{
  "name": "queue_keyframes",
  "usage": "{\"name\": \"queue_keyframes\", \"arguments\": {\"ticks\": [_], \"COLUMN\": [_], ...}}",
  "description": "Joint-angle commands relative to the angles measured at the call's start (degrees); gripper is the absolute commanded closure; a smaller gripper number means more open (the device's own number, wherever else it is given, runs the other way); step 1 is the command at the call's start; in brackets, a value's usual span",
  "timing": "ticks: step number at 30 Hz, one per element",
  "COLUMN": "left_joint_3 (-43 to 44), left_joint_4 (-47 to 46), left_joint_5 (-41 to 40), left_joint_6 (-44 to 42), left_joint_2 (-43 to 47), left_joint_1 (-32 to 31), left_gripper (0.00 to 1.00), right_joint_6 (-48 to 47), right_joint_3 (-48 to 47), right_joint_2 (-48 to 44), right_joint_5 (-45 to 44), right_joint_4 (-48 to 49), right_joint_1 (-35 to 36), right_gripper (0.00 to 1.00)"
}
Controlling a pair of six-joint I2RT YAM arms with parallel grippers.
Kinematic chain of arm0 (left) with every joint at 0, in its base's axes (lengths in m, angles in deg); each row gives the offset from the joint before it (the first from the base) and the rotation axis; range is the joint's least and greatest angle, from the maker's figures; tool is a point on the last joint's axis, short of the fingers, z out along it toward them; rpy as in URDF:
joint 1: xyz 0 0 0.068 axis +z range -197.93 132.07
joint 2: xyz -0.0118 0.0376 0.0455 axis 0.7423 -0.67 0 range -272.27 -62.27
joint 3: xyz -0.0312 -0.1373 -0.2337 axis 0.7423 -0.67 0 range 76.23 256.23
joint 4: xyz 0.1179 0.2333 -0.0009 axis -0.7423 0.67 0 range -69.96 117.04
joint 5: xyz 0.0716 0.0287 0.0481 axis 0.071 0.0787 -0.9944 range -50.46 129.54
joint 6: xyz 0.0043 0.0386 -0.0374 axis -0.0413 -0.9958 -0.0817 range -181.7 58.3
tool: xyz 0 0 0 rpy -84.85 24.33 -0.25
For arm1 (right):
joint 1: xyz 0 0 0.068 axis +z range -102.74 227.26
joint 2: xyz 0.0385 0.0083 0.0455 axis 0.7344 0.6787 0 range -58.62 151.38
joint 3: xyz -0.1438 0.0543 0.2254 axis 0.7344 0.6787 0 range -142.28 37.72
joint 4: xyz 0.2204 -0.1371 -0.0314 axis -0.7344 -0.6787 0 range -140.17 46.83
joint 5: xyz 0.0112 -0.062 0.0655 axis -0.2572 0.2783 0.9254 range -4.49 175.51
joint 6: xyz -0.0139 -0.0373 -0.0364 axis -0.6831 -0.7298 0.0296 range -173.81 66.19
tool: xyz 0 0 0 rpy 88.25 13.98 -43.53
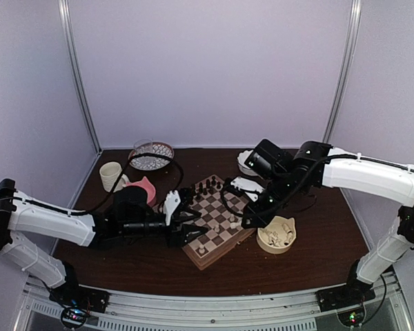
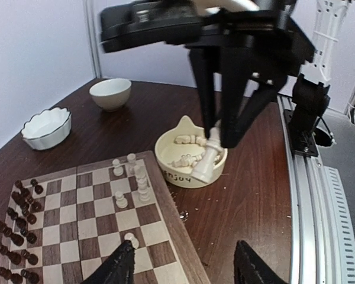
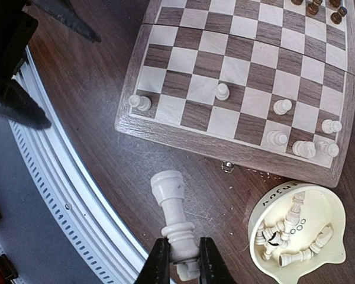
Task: Set up the chess pieces on the board
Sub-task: Pass from the right arm to the left
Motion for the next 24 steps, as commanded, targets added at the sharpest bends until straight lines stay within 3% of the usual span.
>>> {"name": "queue_keyframes", "arguments": {"ticks": [1, 6, 10, 18, 24], "left_joint_3": [-2.29, -5.68, -6.7, -7.37, -7.22], "left_joint_4": [-8.61, -15.31, -17.52, -17.91, -17.33], "left_joint_5": [-2.95, -10.46, -11.65, -13.4, -12.77], "left_joint_6": [-15.38, -27.67, -29.45, -30.85, -31.35], "left_joint_2": [0.87, 1.35, 1.26, 2.75, 2.73], "left_joint_1": [-4.88, -10.95, -11.89, -12.81, -13.2], "left_gripper": [0.41, 0.36, 0.37, 0.47, 0.63], "right_joint_6": [0.26, 1.59, 3.07, 4.5, 5.98], "right_joint_3": [-0.56, 0.36, 0.7, 1.81, 2.82], "right_joint_2": [-0.77, -0.14, -0.83, -1.51, -2.01], "right_joint_5": [4.14, 8.34, 10.97, 13.19, 14.77], "right_joint_4": [1.08, 5.64, 8.7, 12.3, 15.87], "right_joint_1": [1.72, 4.87, 6.36, 8.26, 8.47], "right_gripper": [1.0, 1.0, 1.0, 1.0, 1.0]}}
